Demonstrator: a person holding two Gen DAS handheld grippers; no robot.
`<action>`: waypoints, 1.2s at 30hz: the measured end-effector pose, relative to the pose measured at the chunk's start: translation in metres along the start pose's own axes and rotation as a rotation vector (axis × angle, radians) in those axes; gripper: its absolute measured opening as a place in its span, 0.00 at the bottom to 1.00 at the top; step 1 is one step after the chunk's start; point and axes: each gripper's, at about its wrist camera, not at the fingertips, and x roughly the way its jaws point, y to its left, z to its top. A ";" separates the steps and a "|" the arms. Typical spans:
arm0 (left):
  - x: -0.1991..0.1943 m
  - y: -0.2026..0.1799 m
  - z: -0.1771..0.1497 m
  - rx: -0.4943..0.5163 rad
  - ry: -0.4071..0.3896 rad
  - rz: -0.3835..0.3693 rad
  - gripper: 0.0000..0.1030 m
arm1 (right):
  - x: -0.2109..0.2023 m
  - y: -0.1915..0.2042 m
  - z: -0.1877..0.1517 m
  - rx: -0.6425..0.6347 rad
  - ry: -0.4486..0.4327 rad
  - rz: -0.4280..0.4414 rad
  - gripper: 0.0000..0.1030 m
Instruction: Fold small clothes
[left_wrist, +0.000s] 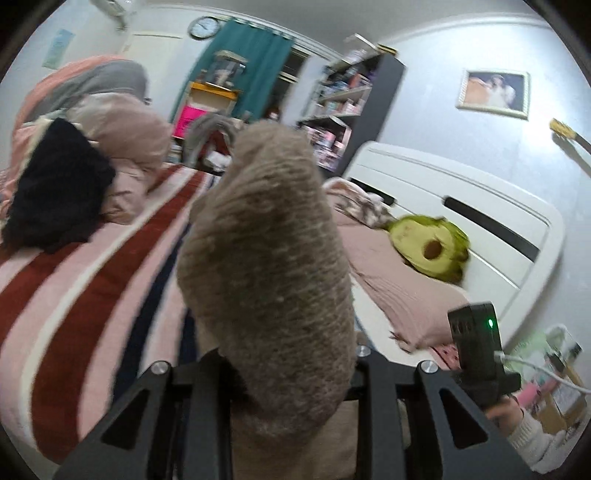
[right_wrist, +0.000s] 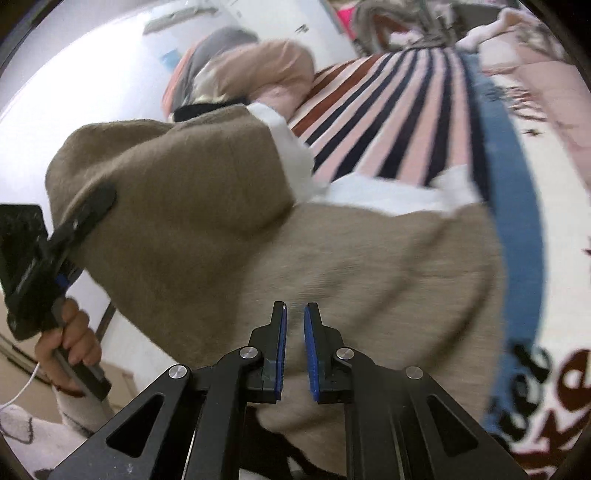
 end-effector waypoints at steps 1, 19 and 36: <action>0.004 -0.008 -0.002 0.005 0.014 -0.021 0.22 | -0.003 -0.004 0.002 0.008 -0.015 -0.006 0.06; 0.068 -0.097 -0.067 0.143 0.316 -0.106 0.25 | -0.070 -0.081 -0.026 0.184 -0.138 -0.098 0.06; -0.005 -0.090 -0.015 0.126 0.206 -0.312 0.78 | -0.094 -0.052 -0.014 0.189 -0.190 -0.004 0.46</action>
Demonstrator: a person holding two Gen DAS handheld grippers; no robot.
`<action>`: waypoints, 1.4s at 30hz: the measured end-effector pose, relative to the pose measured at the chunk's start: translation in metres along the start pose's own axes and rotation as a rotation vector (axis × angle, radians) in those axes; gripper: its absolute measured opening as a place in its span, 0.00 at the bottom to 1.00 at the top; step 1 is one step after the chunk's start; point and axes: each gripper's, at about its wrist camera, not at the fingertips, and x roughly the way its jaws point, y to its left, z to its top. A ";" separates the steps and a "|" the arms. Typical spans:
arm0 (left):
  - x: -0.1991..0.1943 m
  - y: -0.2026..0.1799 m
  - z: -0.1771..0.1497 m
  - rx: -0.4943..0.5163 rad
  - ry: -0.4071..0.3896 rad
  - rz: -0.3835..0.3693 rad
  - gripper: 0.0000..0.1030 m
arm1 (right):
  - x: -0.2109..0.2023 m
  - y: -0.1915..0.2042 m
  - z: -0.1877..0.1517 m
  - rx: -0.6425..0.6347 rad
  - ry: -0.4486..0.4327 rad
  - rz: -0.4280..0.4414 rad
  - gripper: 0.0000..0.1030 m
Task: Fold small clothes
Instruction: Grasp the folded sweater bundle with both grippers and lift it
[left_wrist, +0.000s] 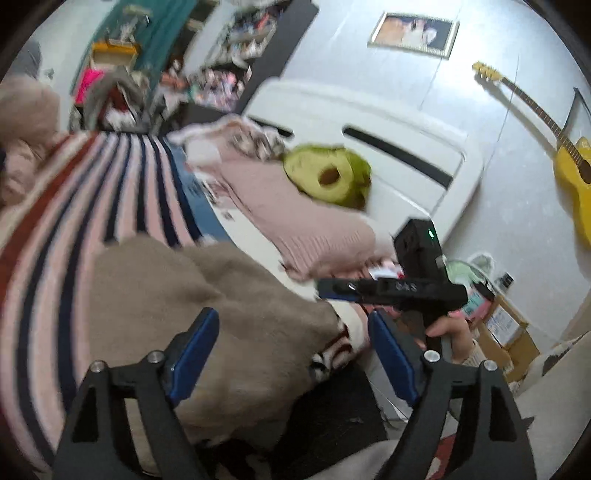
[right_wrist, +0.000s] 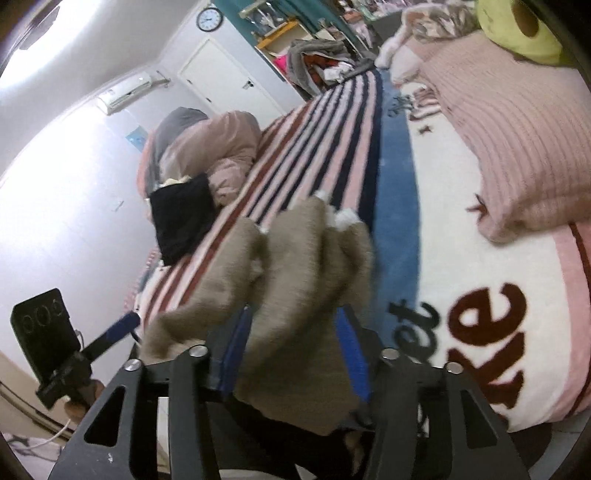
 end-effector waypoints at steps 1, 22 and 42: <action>-0.008 0.004 0.003 0.006 -0.019 0.028 0.78 | 0.000 0.008 0.002 -0.018 -0.003 0.004 0.47; -0.061 0.103 -0.030 -0.152 -0.100 0.267 0.79 | 0.112 0.059 -0.008 -0.086 0.318 0.069 0.08; 0.036 0.109 -0.043 -0.224 0.149 0.198 0.79 | 0.052 -0.013 -0.024 -0.017 0.216 -0.109 0.54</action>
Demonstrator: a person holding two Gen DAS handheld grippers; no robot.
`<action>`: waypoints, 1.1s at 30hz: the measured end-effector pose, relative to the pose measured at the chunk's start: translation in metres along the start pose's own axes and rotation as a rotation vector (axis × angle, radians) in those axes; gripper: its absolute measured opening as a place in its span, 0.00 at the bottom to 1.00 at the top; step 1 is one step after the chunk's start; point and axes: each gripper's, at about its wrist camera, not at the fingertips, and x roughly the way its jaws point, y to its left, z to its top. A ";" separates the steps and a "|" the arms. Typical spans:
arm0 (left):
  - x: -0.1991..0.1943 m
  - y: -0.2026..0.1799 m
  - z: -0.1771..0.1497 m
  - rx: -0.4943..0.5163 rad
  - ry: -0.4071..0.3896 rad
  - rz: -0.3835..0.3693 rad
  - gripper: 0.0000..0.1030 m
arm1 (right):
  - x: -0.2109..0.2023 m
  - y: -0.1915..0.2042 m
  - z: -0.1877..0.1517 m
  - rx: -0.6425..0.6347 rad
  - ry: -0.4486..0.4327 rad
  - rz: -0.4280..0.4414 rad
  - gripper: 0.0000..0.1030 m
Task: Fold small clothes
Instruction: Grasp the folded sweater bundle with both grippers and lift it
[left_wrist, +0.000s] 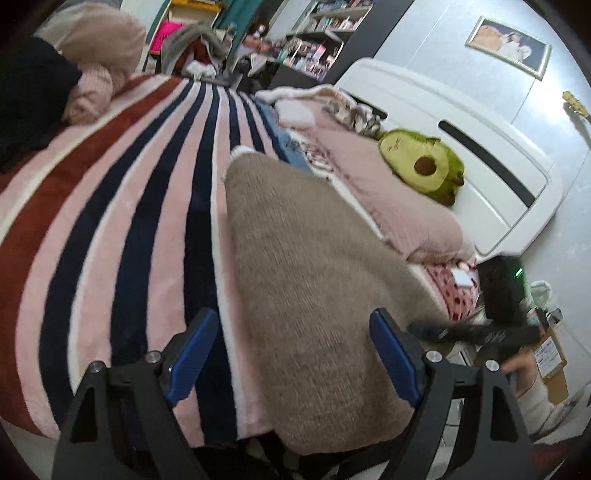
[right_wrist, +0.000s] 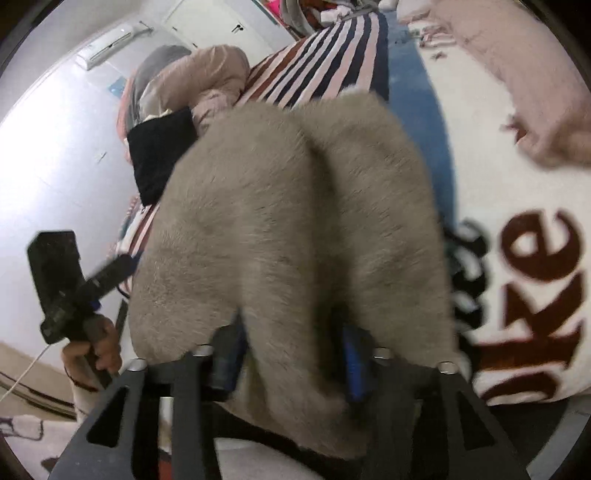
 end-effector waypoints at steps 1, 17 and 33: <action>0.002 0.000 -0.001 -0.004 0.009 -0.005 0.79 | -0.006 0.000 0.002 -0.017 -0.013 -0.028 0.65; 0.033 0.018 0.015 -0.059 0.162 -0.155 0.79 | 0.046 -0.020 0.042 -0.027 0.233 0.121 0.97; 0.050 0.020 0.027 -0.054 0.188 -0.073 0.64 | 0.086 -0.026 0.046 0.048 0.273 0.363 0.69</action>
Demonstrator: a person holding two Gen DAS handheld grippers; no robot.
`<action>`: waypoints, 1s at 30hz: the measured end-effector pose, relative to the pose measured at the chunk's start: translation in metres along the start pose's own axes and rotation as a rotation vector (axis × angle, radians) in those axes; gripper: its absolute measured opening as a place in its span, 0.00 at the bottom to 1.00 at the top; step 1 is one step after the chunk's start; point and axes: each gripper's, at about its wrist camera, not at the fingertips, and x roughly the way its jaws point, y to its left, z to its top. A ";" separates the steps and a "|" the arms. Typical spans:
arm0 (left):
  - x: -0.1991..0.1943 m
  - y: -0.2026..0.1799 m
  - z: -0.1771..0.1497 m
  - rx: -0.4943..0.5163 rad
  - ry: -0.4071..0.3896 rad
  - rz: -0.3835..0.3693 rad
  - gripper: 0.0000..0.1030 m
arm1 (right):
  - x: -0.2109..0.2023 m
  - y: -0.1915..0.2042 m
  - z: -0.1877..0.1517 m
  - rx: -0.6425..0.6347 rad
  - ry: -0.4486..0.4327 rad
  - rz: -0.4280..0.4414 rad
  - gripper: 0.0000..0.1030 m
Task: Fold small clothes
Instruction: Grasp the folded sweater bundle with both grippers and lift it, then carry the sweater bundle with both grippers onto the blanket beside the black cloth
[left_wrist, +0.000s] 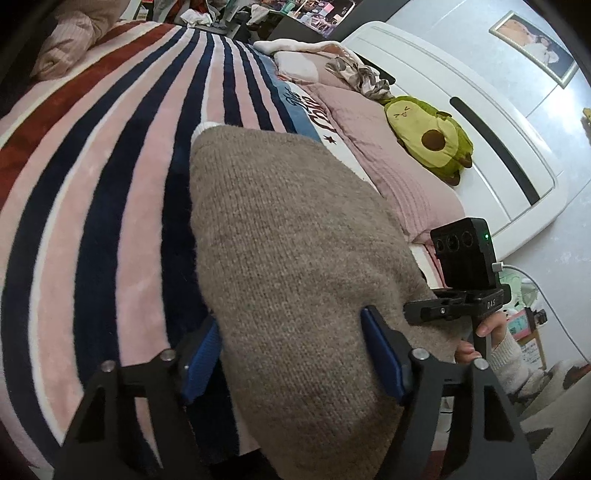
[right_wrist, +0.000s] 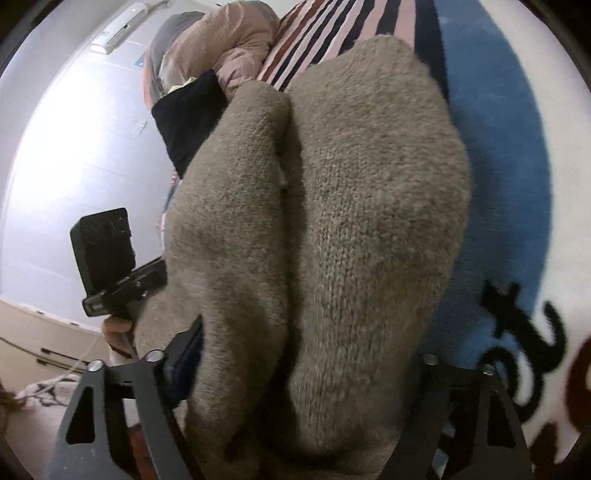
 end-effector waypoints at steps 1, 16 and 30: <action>-0.001 -0.001 0.000 0.006 -0.003 0.009 0.62 | 0.001 0.002 0.001 -0.003 -0.002 0.004 0.64; -0.038 -0.015 0.003 0.117 -0.128 0.145 0.47 | 0.009 0.048 0.015 -0.088 -0.080 0.043 0.36; -0.131 0.051 -0.013 0.053 -0.267 0.288 0.45 | 0.106 0.129 0.053 -0.211 0.032 0.093 0.34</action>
